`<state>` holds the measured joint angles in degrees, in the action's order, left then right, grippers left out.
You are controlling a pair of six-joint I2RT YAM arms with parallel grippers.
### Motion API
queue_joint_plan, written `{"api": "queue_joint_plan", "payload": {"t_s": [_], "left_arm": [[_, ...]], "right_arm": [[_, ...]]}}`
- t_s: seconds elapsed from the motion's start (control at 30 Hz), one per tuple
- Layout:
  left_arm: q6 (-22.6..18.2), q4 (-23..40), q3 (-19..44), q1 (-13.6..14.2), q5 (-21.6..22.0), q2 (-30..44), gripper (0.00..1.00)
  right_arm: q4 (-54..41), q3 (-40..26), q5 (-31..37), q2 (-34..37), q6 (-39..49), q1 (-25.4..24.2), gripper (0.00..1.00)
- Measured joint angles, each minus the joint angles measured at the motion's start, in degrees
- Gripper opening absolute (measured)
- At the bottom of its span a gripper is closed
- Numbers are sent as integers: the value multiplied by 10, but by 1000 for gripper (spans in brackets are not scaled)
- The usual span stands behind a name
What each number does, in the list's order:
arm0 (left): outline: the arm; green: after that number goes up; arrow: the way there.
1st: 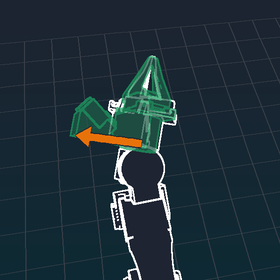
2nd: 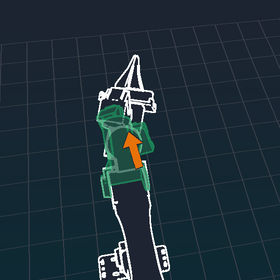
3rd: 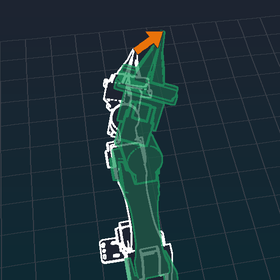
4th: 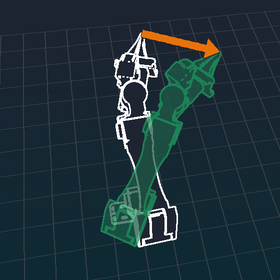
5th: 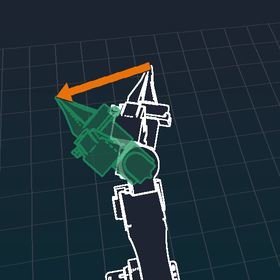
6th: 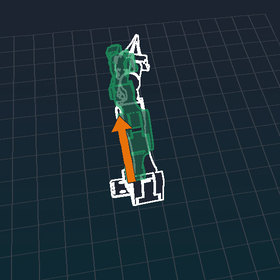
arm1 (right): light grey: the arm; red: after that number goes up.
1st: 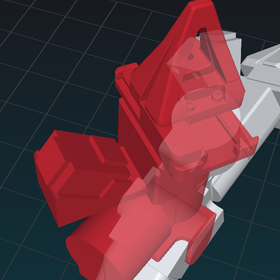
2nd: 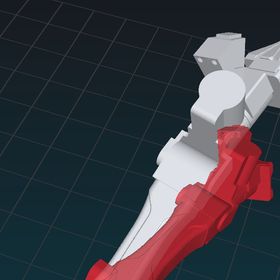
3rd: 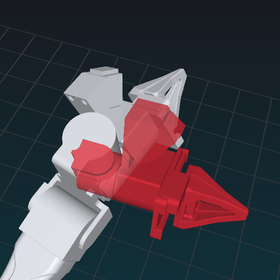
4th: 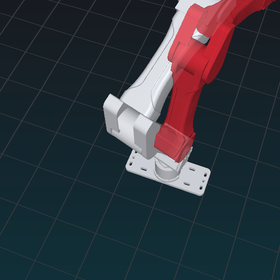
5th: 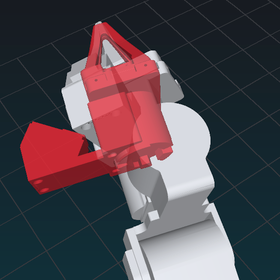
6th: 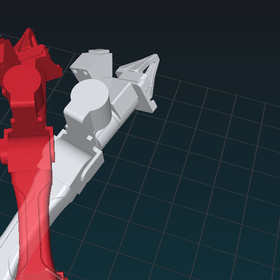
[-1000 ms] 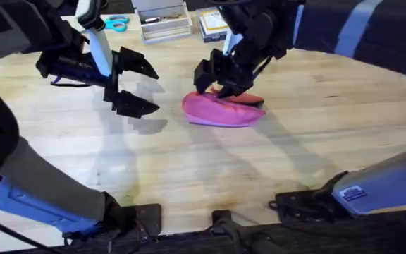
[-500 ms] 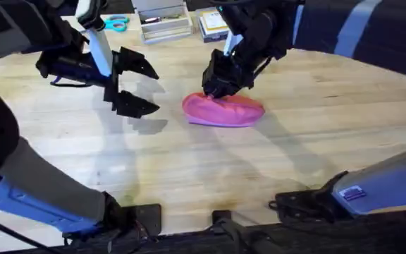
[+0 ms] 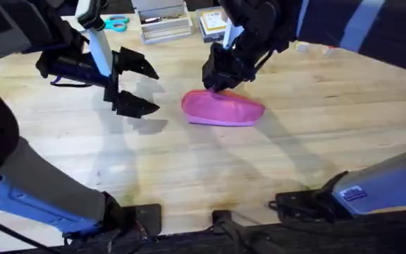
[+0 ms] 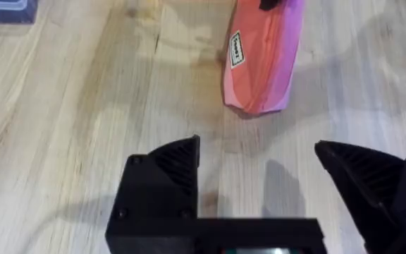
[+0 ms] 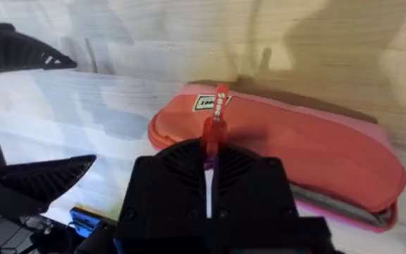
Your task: Unzip the bag, pick up the pens from the table one at a time and place them inside, then zip the bag closed.
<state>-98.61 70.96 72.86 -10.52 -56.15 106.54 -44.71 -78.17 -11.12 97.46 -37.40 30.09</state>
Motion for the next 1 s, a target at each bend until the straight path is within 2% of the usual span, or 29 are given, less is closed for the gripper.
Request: {"api": "queue_joint_plan", "payload": {"t_s": [0.33, 0.5, 0.77, 0.8, 1.0], "left_arm": [[0, 0, 0, 0, -52, 0, 995], [0, 0, 0, 11, -63, 0, 993], [0, -15, 0, 72, -60, 0, 993], [2, -32, 0, 96, -58, 0, 993], [42, -78, 0, 135, -55, 0, 993]], "right_arm": [[-13, 0, 4, -26, 19, 0, 32], [-13, 0, 4, -26, 21, 0, 32], [-12, 0, 4, -26, 21, 0, 32], [-12, 0, 4, -26, 21, 0, 32], [-12, 0, 4, -26, 21, 0, 32]]}}
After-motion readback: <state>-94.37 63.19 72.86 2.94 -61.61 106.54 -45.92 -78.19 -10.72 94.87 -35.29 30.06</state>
